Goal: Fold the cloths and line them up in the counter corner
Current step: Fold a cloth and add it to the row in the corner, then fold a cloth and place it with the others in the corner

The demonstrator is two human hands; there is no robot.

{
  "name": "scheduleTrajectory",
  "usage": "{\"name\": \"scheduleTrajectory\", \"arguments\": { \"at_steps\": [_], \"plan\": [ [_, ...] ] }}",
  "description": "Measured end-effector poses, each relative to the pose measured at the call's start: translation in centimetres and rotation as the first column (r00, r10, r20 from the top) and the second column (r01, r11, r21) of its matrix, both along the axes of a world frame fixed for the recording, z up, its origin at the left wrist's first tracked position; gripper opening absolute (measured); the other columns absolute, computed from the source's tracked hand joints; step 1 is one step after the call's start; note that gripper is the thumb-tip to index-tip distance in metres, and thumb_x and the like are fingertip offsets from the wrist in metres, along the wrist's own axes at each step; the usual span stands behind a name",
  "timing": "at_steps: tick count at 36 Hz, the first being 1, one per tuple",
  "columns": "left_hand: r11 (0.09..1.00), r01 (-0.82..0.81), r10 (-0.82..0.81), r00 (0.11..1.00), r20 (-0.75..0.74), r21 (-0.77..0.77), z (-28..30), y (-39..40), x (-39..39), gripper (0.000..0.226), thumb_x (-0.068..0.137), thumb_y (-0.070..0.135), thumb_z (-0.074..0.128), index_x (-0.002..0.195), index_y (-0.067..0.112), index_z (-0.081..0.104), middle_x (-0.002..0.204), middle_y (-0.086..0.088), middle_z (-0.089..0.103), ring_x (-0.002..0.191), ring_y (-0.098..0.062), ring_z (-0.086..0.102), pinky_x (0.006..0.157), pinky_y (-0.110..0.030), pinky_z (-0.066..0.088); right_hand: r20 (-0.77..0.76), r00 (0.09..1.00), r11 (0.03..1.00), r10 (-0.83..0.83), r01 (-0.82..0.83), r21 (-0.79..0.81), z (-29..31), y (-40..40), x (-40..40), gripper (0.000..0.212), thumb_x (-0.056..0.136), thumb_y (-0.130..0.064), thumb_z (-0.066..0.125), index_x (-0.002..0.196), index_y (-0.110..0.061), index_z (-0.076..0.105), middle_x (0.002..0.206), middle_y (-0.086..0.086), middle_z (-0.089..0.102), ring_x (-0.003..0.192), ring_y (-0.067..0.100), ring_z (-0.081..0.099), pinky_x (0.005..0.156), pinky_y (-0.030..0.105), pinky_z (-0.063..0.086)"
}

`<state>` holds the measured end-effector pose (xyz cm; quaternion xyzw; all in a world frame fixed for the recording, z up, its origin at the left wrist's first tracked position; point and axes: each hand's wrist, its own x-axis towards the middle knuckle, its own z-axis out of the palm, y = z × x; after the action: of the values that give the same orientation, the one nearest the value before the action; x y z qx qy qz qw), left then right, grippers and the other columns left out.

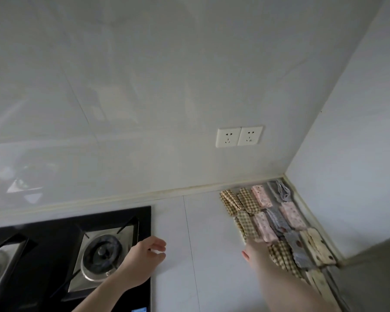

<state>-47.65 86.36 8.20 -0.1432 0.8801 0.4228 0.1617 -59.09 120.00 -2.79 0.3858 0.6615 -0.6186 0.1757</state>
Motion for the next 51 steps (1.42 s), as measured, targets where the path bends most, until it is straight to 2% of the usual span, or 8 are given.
{"name": "scheduleTrajectory", "arguments": {
  "at_steps": [7, 9, 17, 23, 27, 31, 40, 51],
  "plan": [
    [1.000, 0.011, -0.011, 1.000, -0.023, 0.023, 0.8, -1.0, 2.0, 0.020, 0.090, 0.021, 0.071, 0.106, 0.032, 0.069, 0.101, 0.012, 0.074, 0.089, 0.001, 0.070, 0.089, -0.026, 0.056, 0.047, 0.993, 0.986, -0.113, 0.106, 0.129, -2.6, -2.7, 2.3, 0.054, 0.093, -0.034, 0.067, 0.131, 0.002, 0.050, 0.118, 0.022, 0.061, 0.079, 0.030, 0.063, 0.089, 0.050, 0.059],
    [0.999, 0.017, -0.016, 0.999, -0.029, 0.030, 1.4, -1.3, 3.1, 0.020, 0.091, 0.020, 0.071, 0.106, 0.033, 0.068, 0.101, 0.013, 0.074, 0.089, 0.005, 0.069, 0.084, -0.017, 0.054, 0.076, 0.993, 0.973, -0.092, 0.074, 0.221, -4.5, -3.7, 2.3, 0.072, 0.089, -0.039, 0.070, 0.141, 0.003, 0.043, 0.136, 0.026, 0.051, 0.103, 0.038, 0.063, 0.097, 0.052, 0.054],
    [0.998, -0.061, 0.062, 0.996, -0.068, 0.007, 3.5, -7.9, 12.0, 0.022, 0.090, 0.021, 0.070, 0.108, 0.033, 0.069, 0.101, 0.016, 0.073, 0.092, 0.008, 0.067, 0.082, -0.014, 0.053, -0.025, 0.964, 0.953, 0.265, -0.258, 0.156, 3.8, -16.4, 9.8, 0.062, 0.093, -0.025, 0.066, 0.148, -0.013, 0.039, 0.149, 0.018, 0.033, 0.107, 0.036, 0.061, 0.093, 0.048, 0.056],
    [0.981, -0.189, 0.185, 0.977, -0.103, -0.036, 5.1, -14.8, 21.1, 0.023, 0.091, 0.027, 0.069, 0.110, 0.038, 0.065, 0.108, 0.021, 0.068, 0.098, 0.004, 0.064, 0.079, -0.013, 0.051, -0.273, 0.783, 0.828, 0.559, -0.545, 0.132, 8.9, -27.1, 16.0, 0.055, 0.092, -0.016, 0.066, 0.142, -0.013, 0.046, 0.141, 0.007, 0.045, 0.100, 0.016, 0.059, 0.069, 0.027, 0.056],
    [0.953, -0.298, 0.290, 0.949, -0.128, -0.057, 5.7, -19.9, 28.1, 0.021, 0.091, 0.028, 0.069, 0.107, 0.040, 0.064, 0.108, 0.022, 0.066, 0.099, 0.005, 0.063, 0.076, -0.013, 0.051, -0.334, 0.630, 0.702, 0.701, -0.690, 0.174, 11.0, -34.6, 21.8, 0.044, 0.088, -0.029, 0.070, 0.128, -0.034, 0.052, 0.134, -0.004, 0.052, 0.115, 0.019, 0.059, 0.099, 0.044, 0.055],
    [0.918, -0.390, 0.376, 0.913, -0.160, -0.073, 5.9, -25.6, 34.3, 0.023, 0.093, 0.025, 0.068, 0.109, 0.042, 0.062, 0.108, 0.022, 0.064, 0.099, 0.001, 0.062, 0.076, -0.015, 0.051, -0.403, 0.464, 0.572, 0.789, -0.795, 0.205, 12.7, -41.5, 27.3, 0.046, 0.086, -0.029, 0.070, 0.128, -0.033, 0.053, 0.134, -0.007, 0.050, 0.112, 0.011, 0.059, 0.101, 0.045, 0.053],
    [0.829, -0.556, 0.534, 0.818, -0.212, -0.057, 5.6, -35.3, 43.1, 0.023, 0.095, 0.027, 0.067, 0.115, 0.038, 0.063, 0.117, 0.022, 0.060, 0.108, 0.003, 0.059, 0.080, -0.019, 0.052, -0.379, 0.145, 0.280, 0.914, -0.902, 0.328, 15.5, -52.1, 34.5, 0.041, 0.092, -0.024, 0.066, 0.131, -0.031, 0.053, 0.130, -0.012, 0.047, 0.094, 0.003, 0.064, 0.070, 0.011, 0.044],
    [0.698, -0.713, 0.696, 0.698, -0.171, -0.072, 4.3, -45.8, 49.2, 0.023, 0.092, 0.027, 0.067, 0.107, 0.043, 0.062, 0.114, 0.017, 0.062, 0.102, 0.003, 0.060, 0.075, -0.012, 0.044, -0.332, -0.041, 0.075, 0.942, -0.942, 0.328, 14.1, -66.0, 36.5, 0.040, 0.092, -0.023, 0.066, 0.130, -0.029, 0.054, 0.131, -0.012, 0.050, 0.099, 0.003, 0.062, 0.074, 0.012, 0.042]
  ]
}}
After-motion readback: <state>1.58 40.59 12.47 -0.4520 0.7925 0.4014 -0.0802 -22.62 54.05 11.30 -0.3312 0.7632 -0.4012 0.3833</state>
